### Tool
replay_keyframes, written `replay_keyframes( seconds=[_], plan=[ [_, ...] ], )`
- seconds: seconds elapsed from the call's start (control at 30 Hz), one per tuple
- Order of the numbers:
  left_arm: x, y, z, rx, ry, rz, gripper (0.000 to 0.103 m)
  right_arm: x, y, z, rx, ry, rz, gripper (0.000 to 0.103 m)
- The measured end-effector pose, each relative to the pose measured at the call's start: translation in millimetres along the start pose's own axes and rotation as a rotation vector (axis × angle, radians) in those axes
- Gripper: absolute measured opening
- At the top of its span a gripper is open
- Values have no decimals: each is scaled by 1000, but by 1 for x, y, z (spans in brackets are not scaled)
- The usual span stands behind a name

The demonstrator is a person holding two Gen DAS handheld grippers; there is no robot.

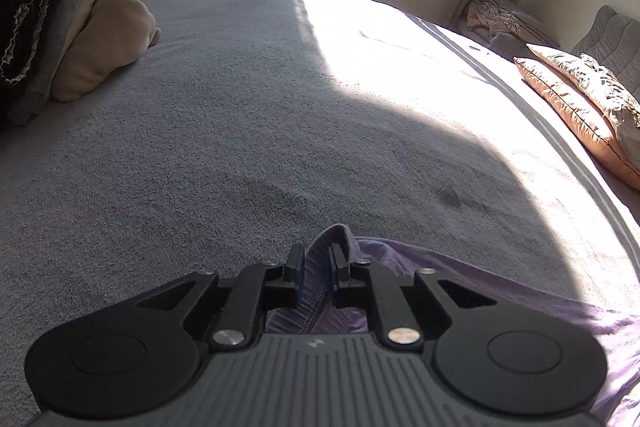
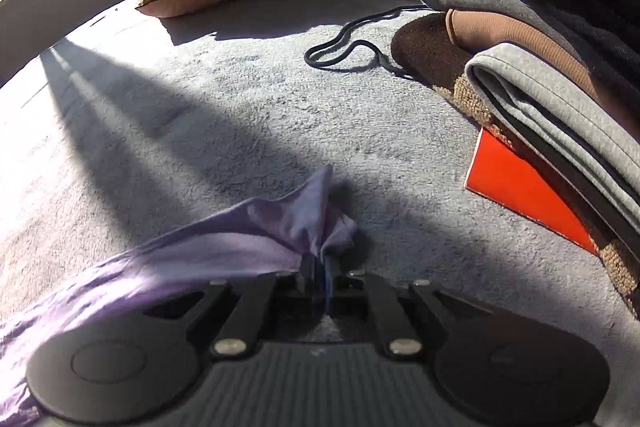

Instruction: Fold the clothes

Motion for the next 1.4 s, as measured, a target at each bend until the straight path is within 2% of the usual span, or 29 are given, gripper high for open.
replay_keyframes(
  seconds=[0.07, 0.13, 0.17, 0.23, 0.3, 0.43, 0.57, 0.63, 0.67, 0.7, 0.73, 0.87, 1.03, 1.2, 1.4],
  plan=[
    [1, 2, -1, 5, -8, -12, 35, 11, 10, -1, 12, -8, -60, 16],
    [0, 1, -3, 1, -16, -14, 36, 23, 20, 2, 66, -48, -149, 26],
    [0, 1, -4, 0, -20, -16, 36, 26, 22, 6, 80, -40, -152, 31],
    [3, 4, -3, 17, -36, -30, 36, 24, 29, 11, 139, -72, -214, 32],
    [8, 10, 0, 40, -69, -71, 37, 16, 32, 15, 173, -73, -223, 32],
    [8, 13, 4, 24, -75, -96, 41, -7, 28, 15, 205, -68, -196, 32],
    [0, 0, -10, -45, -126, -56, 41, -29, 20, 9, 178, -46, -154, 32],
    [-5, -9, -21, -130, -96, -40, 41, -30, 20, 11, 183, -39, -165, 31],
    [-7, -13, -25, -171, -80, -31, 29, -29, 19, 12, 186, -35, -171, 17],
    [-12, -17, -26, -203, -46, -13, 4, -27, 20, 15, 199, -31, -184, 3],
    [-16, -20, -26, -234, -15, 2, 1, -22, 22, 19, 218, -44, -210, 3],
    [-14, -15, -22, -251, 2, -41, 1, 3, 33, 33, 283, -72, -347, 3],
    [4, 8, -3, -127, 15, -139, 1, 33, 51, 34, 204, -32, -478, 3],
    [12, 20, 12, -46, 29, -181, 1, 45, 63, 29, 79, -15, -508, 3],
    [9, 20, 22, 13, 39, -167, 1, 21, 46, 52, 184, -53, -441, 3]
  ],
)
Point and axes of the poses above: each gripper's, at about its wrist camera, not at the fingertips, and x roughly against the way its jaws point, z to its left, y to its top, the point moved 6 cm from there along -x, roughly the way its jaws point, and after that the axes turned 2 degrees about -z, right-handed, at the moved point
